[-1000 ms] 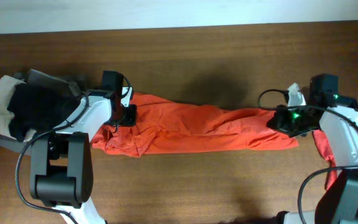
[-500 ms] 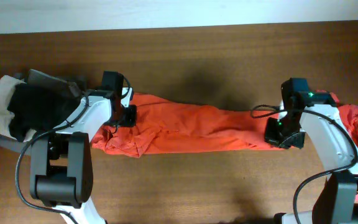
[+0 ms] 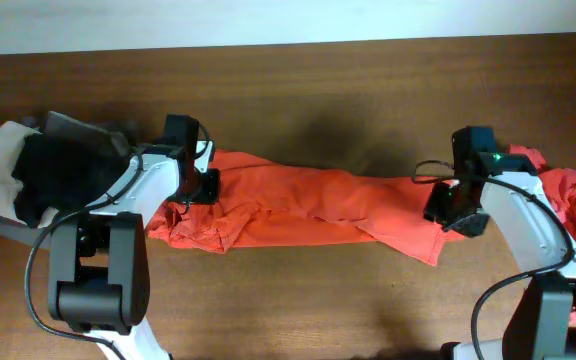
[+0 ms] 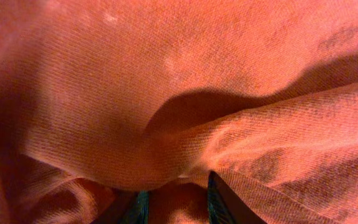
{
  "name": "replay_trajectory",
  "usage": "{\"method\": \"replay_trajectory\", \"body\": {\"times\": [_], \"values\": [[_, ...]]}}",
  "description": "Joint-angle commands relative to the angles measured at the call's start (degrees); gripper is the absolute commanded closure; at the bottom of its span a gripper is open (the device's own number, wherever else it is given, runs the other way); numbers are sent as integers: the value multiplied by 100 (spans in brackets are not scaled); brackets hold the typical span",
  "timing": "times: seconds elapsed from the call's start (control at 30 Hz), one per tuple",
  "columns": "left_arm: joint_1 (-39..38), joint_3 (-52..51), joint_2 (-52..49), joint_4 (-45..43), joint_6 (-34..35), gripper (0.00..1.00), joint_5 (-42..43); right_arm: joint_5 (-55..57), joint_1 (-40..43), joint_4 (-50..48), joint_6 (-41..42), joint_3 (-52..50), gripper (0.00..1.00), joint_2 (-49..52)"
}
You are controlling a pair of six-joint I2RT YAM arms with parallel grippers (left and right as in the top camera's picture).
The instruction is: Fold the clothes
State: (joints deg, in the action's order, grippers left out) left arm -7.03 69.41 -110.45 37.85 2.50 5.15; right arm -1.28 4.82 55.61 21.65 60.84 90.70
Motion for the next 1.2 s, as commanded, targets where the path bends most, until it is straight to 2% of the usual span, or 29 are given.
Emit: {"method": "replay_trajectory", "body": {"times": [0.0,0.1,0.33,0.6,0.73,1.0,1.17], "values": [[-22,-63,55,31,-131,69,-42,-761,-24,-61,-487,-20,45,-22],[-22,-63,52,33,-131,69,-44,-433,33,-42,-275,-22,41,-4],[-22,-63,52,31,-131,69,-42,-522,579,249,-280,-232,39,164],[-22,-63,52,28,-129,69,-42,-898,992,-669,-374,-713,41,382],[-22,-63,52,24,-129,69,-42,-1224,1023,-1375,-658,-879,50,472],[-22,-63,52,24,-129,69,-42,-1480,1023,-1823,-793,-898,54,570],[-22,-63,55,26,-129,69,-42,-1150,1027,-1829,-791,-905,67,603]]}}
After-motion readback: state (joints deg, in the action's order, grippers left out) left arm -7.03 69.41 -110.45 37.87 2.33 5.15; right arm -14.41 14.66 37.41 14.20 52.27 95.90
